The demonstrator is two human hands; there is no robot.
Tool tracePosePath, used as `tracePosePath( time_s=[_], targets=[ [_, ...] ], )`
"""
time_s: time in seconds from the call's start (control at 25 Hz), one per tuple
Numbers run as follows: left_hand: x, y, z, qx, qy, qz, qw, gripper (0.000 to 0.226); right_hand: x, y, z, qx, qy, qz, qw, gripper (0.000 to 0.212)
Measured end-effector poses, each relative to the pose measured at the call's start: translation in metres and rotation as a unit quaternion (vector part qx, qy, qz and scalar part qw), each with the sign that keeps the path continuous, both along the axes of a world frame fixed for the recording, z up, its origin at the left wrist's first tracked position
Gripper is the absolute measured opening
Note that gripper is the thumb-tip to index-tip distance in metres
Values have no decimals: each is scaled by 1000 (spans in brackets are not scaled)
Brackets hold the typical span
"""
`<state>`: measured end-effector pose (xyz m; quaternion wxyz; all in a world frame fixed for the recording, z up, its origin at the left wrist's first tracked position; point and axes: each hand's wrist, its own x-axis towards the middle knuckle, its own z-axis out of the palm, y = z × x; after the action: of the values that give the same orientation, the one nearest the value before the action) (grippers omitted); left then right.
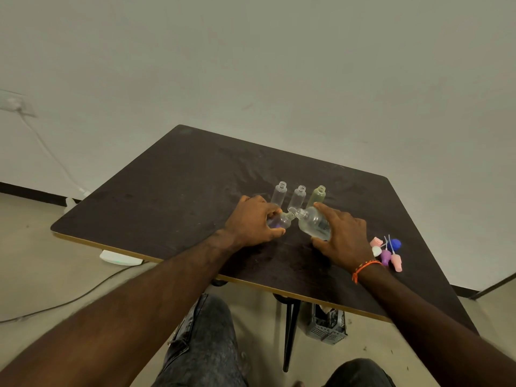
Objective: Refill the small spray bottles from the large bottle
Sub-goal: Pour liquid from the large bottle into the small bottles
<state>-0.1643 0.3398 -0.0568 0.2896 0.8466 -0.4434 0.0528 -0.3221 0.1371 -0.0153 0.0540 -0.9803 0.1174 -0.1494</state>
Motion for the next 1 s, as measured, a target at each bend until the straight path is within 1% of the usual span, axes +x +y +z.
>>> tracePosePath(
  time_s=[0.2,0.44,1.0],
  targets=[
    [0,0,0,4,-10,0,1000,55,0,-1,1,-19,3,-2,1000,84],
    [-2,-2,2,8,-29,-5,1000,46,-1,-5,3,-41,7,1,999,85],
    [-5,-4,5,9,-30,-9,999,46,-2,-13,8,-95,19,21,995,84]
  ],
)
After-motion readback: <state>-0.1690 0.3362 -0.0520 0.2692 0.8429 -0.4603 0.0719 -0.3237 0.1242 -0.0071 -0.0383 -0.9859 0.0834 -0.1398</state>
